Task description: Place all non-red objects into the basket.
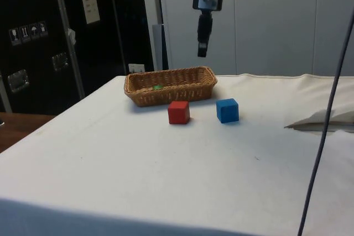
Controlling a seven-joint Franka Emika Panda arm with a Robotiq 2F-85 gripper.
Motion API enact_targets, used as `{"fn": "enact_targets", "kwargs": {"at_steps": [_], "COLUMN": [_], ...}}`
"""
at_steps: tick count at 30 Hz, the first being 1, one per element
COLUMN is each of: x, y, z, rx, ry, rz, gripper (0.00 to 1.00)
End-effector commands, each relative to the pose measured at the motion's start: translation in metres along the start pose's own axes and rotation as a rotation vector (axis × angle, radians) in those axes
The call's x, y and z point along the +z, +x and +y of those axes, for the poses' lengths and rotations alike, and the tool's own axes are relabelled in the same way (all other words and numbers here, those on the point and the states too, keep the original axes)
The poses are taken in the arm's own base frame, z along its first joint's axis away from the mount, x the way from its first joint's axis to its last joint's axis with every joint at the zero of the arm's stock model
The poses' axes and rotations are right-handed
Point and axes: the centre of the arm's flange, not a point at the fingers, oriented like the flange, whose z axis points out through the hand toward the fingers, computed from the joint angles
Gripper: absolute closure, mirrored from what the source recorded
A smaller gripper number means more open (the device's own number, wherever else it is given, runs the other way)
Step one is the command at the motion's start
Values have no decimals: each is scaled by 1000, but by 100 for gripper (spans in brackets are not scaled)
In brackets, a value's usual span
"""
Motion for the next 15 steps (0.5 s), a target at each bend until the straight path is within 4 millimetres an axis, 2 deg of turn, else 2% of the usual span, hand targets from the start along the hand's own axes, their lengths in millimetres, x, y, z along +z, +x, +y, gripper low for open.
{"fn": "enact_targets", "kwargs": {"at_steps": [1, 15], "x": [4, 19], "y": [-4, -32], "z": [-1, -22], "rx": [-3, -43], "ry": [-23, -42], "rz": [-6, -33], "gripper": [0, 0]}}
